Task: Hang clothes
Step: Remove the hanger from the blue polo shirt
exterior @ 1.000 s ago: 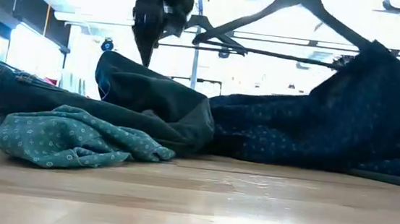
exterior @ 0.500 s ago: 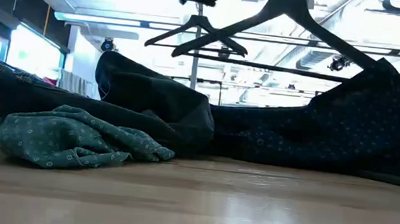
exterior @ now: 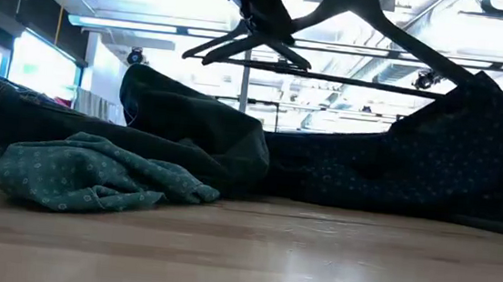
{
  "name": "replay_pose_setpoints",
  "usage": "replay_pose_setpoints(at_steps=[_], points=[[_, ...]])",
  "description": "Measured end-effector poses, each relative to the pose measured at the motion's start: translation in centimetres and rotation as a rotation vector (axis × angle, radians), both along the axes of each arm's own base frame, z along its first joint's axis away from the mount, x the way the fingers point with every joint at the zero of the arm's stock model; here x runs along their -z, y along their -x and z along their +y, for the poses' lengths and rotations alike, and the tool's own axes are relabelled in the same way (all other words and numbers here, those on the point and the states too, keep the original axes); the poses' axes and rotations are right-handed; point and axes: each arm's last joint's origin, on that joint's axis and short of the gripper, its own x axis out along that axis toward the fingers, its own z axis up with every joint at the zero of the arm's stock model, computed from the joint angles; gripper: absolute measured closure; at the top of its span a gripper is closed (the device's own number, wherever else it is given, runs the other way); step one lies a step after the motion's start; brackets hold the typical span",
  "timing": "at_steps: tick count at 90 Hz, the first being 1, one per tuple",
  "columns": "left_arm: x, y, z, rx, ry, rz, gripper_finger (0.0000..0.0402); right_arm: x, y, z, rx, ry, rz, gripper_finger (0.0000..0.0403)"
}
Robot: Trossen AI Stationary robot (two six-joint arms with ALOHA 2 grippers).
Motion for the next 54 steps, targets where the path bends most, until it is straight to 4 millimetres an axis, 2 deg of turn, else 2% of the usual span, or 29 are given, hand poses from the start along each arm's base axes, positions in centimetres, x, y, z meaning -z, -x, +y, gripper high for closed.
replay_pose_setpoints(at_steps=[10,14,21,30,44,54], points=[[-0.1,0.1,-0.3,0.025,0.007,-0.001,0.0364,0.0,0.0,-0.1,0.055,-0.012,0.002,0.0403],[-0.2,0.1,-0.3,0.005,0.004,0.0,0.0381,-0.1,0.0,-0.3,0.117,-0.012,0.0,0.0402],[-0.2,0.1,-0.2,0.0,0.002,0.0,0.038,-0.1,0.0,-0.4,0.15,-0.011,-0.003,0.0394],[-0.1,0.2,-0.2,-0.001,0.001,0.013,0.0381,-0.5,0.6,-0.3,0.165,-0.014,-0.028,0.0362],[-0.1,0.6,-0.4,-0.007,0.019,0.043,0.0381,-2.3,3.3,-0.1,0.308,-0.01,-0.087,0.0277],[-1.2,1.7,-0.6,-0.029,0.019,0.045,0.0381,-2.1,5.9,0.0,0.472,-0.023,-0.009,0.0212]])
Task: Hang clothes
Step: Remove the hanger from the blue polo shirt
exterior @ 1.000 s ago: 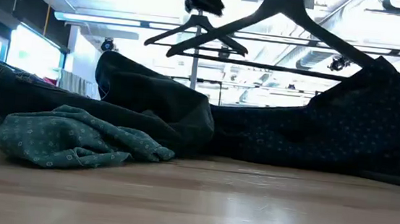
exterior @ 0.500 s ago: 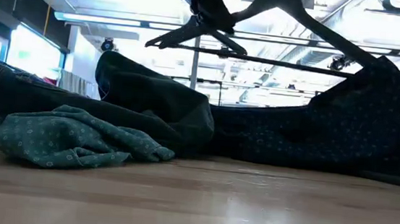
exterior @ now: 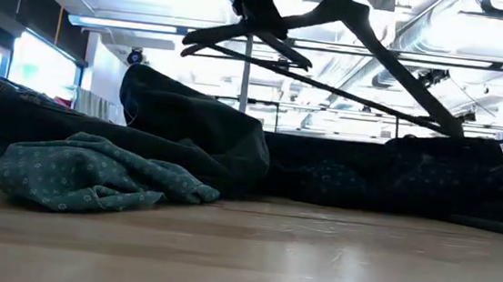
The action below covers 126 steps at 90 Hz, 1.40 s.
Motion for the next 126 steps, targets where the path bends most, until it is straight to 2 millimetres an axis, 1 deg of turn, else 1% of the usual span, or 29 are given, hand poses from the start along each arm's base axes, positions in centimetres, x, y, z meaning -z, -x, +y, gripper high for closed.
replay_pose_setpoints(at_steps=[6,12,17,24,30,43,53,62,70,81,91,95,100,103,110,114,117,120,126], points=[[-1.4,1.0,-0.2,-0.038,-0.026,0.0,0.0381,1.3,1.3,0.1,0.087,-0.042,0.109,0.0177],[-3.2,2.3,-0.5,-0.075,-0.053,-0.011,0.0381,3.1,1.9,0.1,0.136,-0.088,0.199,0.0148],[-4.8,3.6,-0.8,-0.103,-0.074,-0.029,0.0381,4.9,1.8,0.0,0.15,-0.119,0.235,0.0132],[-6.8,5.6,-1.1,-0.139,-0.111,-0.043,0.0381,7.8,1.2,-0.1,0.145,-0.151,0.235,0.0117],[-8.1,7.4,-1.4,-0.189,-0.166,-0.037,0.0381,10.5,0.4,-0.3,0.119,-0.16,0.221,0.0113],[-10.1,11.0,-1.9,-0.358,-0.29,-0.028,0.0381,17.0,-2.2,-0.5,0.031,-0.155,0.204,0.0112],[-11.8,13.8,-2.2,-0.528,-0.374,-0.071,0.0381,21.8,-3.7,-0.6,0.01,-0.174,0.148,0.0112],[-13.0,16.0,-2.6,-0.624,-0.408,-0.127,0.0381,25.7,-4.8,-0.6,-0.021,-0.186,0.096,0.0112],[-13.6,17.2,-2.9,-0.649,-0.406,-0.161,0.0381,28.5,-5.7,-0.7,-0.027,-0.211,0.103,0.0112],[-14.1,18.4,-3.3,-0.648,-0.412,-0.185,0.0376,32.4,-6.5,-0.9,-0.042,-0.255,0.203,0.0112],[-14.4,18.9,-3.4,-0.648,-0.417,-0.196,0.0375,34.8,-7.3,-1.2,-0.02,-0.252,0.3,0.0118],[-14.4,19.0,-3.4,-0.642,-0.424,-0.192,0.0376,35.6,-7.6,-1.4,0.007,-0.249,0.333,0.013],[-14.4,19.1,-3.5,-0.633,-0.434,-0.188,0.0378,36.2,-8.0,-1.6,0.033,-0.26,0.357,0.0161],[-14.4,19.1,-3.5,-0.632,-0.435,-0.187,0.0379,36.3,-8.3,-1.7,0.05,-0.267,0.36,0.0189],[-14.6,19.4,-3.6,-0.635,-0.436,-0.202,0.0379,35.5,-9.1,-1.8,0.07,-0.298,0.328,0.028],[-14.7,19.7,-3.7,-0.638,-0.441,-0.212,0.0379,34.4,-9.7,-1.8,0.076,-0.304,0.293,0.0343],[-14.8,19.9,-3.7,-0.642,-0.448,-0.216,0.0379,33.1,-10.2,-1.8,0.067,-0.294,0.252,0.0371],[-15.0,20.2,-3.8,-0.652,-0.453,-0.224,0.0379,31.6,-10.6,-1.8,0.062,-0.277,0.214,0.0383],[-15.4,20.8,-4.0,-0.66,-0.454,-0.257,0.0379,28.2,-11.3,-1.7,0.08,-0.224,0.155,0.0385]])
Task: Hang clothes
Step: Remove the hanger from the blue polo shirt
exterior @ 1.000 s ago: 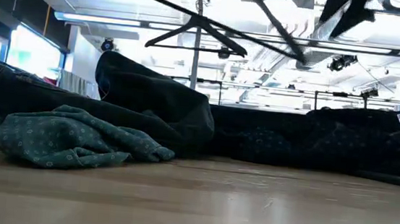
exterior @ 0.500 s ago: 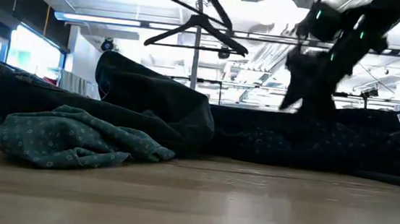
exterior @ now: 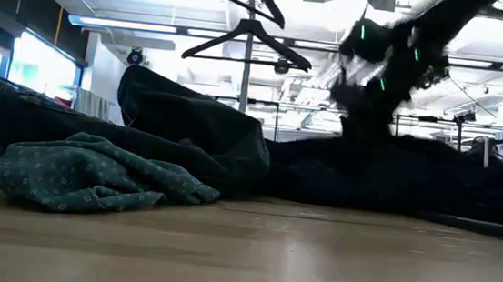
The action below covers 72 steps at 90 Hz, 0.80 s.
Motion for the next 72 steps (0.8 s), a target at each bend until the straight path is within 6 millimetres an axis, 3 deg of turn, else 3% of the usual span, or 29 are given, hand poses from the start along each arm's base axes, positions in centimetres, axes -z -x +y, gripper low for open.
replay_pose_setpoints(at_steps=[11,27,38,45,54,72], points=[[-1.2,1.1,-0.3,0.006,-0.07,-0.077,0.0379,-7.2,-0.7,0.3,0.001,0.127,-0.081,0.0397],[-3.0,1.9,-0.5,0.023,-0.204,-0.164,0.0379,-18.1,-2.7,0.8,-0.071,0.331,-0.395,0.0399],[-3.8,2.1,-0.5,0.001,-0.283,-0.189,0.0379,-22.9,-5.3,1.5,-0.142,0.436,-0.578,0.04],[-4.1,2.3,-0.5,-0.017,-0.326,-0.187,0.0379,-24.8,-8.0,2.0,-0.216,0.46,-0.718,0.0401],[-4.4,2.4,-0.4,-0.06,-0.366,-0.174,0.0379,-25.7,-12.3,3.0,-0.367,0.432,-0.893,0.0401],[-4.4,2.4,-0.4,-0.074,-0.381,-0.149,0.0378,-23.9,-18.9,4.0,-0.576,0.293,-0.986,0.0402]])
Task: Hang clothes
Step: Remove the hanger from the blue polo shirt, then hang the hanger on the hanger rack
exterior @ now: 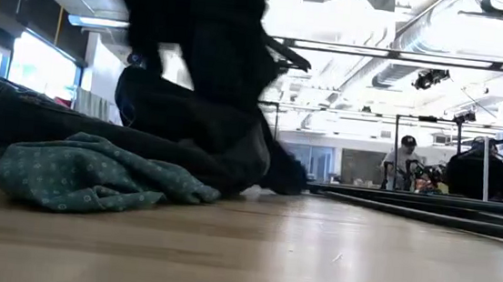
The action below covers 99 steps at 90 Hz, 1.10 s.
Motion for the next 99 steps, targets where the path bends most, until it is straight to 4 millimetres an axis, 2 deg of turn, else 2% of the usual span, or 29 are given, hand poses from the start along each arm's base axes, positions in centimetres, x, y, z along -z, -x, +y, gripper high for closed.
replay_pose_setpoints(at_steps=[10,29,42,57,63,71,83,99], points=[[0.2,0.0,0.0,0.003,0.021,0.004,0.0378,2.1,-2.4,0.0,-0.131,-0.076,0.038,0.0402],[1.0,0.0,0.0,0.014,0.104,0.014,0.0378,8.1,-5.3,-0.5,-0.255,-0.232,0.279,0.0392],[1.7,-0.1,-0.1,0.029,0.18,0.008,0.0378,11.5,-5.0,-1.9,-0.169,-0.266,0.547,0.036],[2.5,-0.7,0.5,-0.019,0.275,-0.011,0.0378,13.9,-3.2,-4.0,-0.062,-0.167,0.802,0.0284],[3.0,-1.2,1.0,-0.034,0.321,-0.002,0.0378,13.8,-2.4,-4.9,-0.08,-0.178,0.842,0.025],[3.9,-2.1,1.6,-0.019,0.397,0.036,0.0378,12.2,-1.1,-5.6,-0.099,-0.168,0.835,0.0207],[5.4,-3.4,2.8,0.013,0.524,0.102,0.0378,8.0,2.1,-5.4,-0.061,-0.072,0.807,0.0166],[6.2,-5.3,4.5,0.096,0.618,0.099,0.0378,1.6,7.2,-3.7,0.108,0.232,0.708,0.0163]])
